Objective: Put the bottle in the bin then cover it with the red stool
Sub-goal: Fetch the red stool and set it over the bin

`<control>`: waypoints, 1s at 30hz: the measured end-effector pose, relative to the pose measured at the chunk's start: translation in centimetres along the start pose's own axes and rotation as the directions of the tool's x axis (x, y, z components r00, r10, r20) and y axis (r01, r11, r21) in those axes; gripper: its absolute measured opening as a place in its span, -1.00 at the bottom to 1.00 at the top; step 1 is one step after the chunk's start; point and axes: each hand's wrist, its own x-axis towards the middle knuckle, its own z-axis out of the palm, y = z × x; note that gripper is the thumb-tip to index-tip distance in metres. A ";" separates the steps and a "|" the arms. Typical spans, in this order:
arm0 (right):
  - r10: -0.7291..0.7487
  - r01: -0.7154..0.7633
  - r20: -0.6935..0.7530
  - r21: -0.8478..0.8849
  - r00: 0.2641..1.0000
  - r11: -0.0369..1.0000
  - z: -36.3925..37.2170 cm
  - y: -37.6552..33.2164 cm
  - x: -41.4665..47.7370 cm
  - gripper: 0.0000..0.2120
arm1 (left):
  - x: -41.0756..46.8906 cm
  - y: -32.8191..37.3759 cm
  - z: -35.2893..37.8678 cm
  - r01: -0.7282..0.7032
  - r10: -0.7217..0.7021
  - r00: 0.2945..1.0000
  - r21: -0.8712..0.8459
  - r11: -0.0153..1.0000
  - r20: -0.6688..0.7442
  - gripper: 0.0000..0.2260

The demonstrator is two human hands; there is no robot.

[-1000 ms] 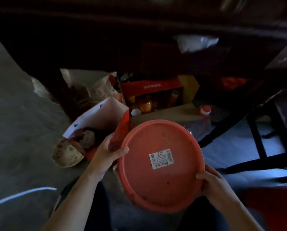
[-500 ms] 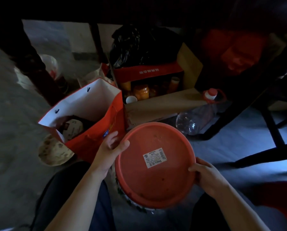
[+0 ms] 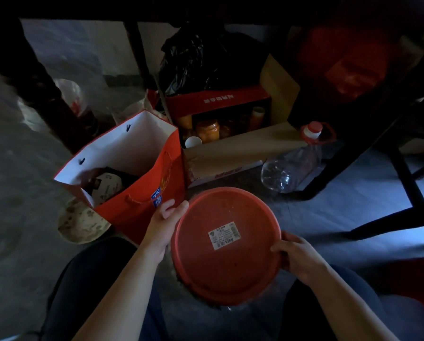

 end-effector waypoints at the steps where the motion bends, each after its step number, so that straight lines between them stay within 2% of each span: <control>1: 0.004 -0.005 -0.019 -0.032 1.000 0.999 0.2 0.0 -0.2 -0.71 | 0.1 -0.2 0.0 0.007 -0.007 1.000 0.007 1.000 -0.002 -0.17; 4: -0.012 -0.002 -0.097 -0.142 0.995 0.990 0.9 0.1 -0.2 -0.78 | 0.2 -0.4 -0.1 0.009 -0.008 1.000 0.021 1.000 -0.015 -0.22; 6: -0.065 0.016 -0.165 -0.281 0.984 0.960 1.5 0.4 0.0 -0.78 | 0.4 -0.3 -0.1 0.004 -0.003 1.000 0.022 1.000 -0.030 -0.30; 10: -0.215 0.024 -0.222 -0.642 0.951 0.767 3.0 -0.1 -1.1 -0.70 | 0.7 -0.5 0.0 0.000 0.002 0.999 0.030 1.000 -0.049 -0.38; 15: -0.208 -0.069 -0.238 -0.798 0.949 0.598 3.8 -0.7 -1.7 -0.70 | 0.6 -0.3 0.3 -0.002 0.006 0.998 0.052 0.999 -0.059 -0.41; 18: -0.239 -0.125 -0.263 -0.873 0.935 0.472 4.5 -1.0 -2.3 -0.62 | 0.4 -0.2 0.2 -0.003 0.008 0.998 0.072 0.997 -0.060 -0.42; 20: -0.330 -0.074 -0.216 -0.916 0.919 0.394 5.4 -1.3 -2.5 -0.52 | 0.5 -0.2 0.2 0.001 0.005 0.998 0.082 0.997 -0.062 -0.42; 23: -0.401 0.089 -0.025 -0.961 0.916 0.263 8.0 -1.7 -2.8 -0.39 | 0.6 -0.2 0.2 0.004 0.002 0.998 0.090 0.996 -0.064 -0.42; 26: -0.294 0.179 0.127 -0.971 0.947 0.157 11.2 -1.5 -2.5 -0.20 | 0.4 -0.1 0.2 0.000 0.006 0.998 0.092 0.996 -0.065 -0.44; 30: -0.197 0.205 0.192 -0.978 0.961 0.044 13.7 -0.6 -1.3 -0.05 | 0.1 0.0 0.1 0.004 0.001 0.998 0.082 0.997 -0.063 -0.44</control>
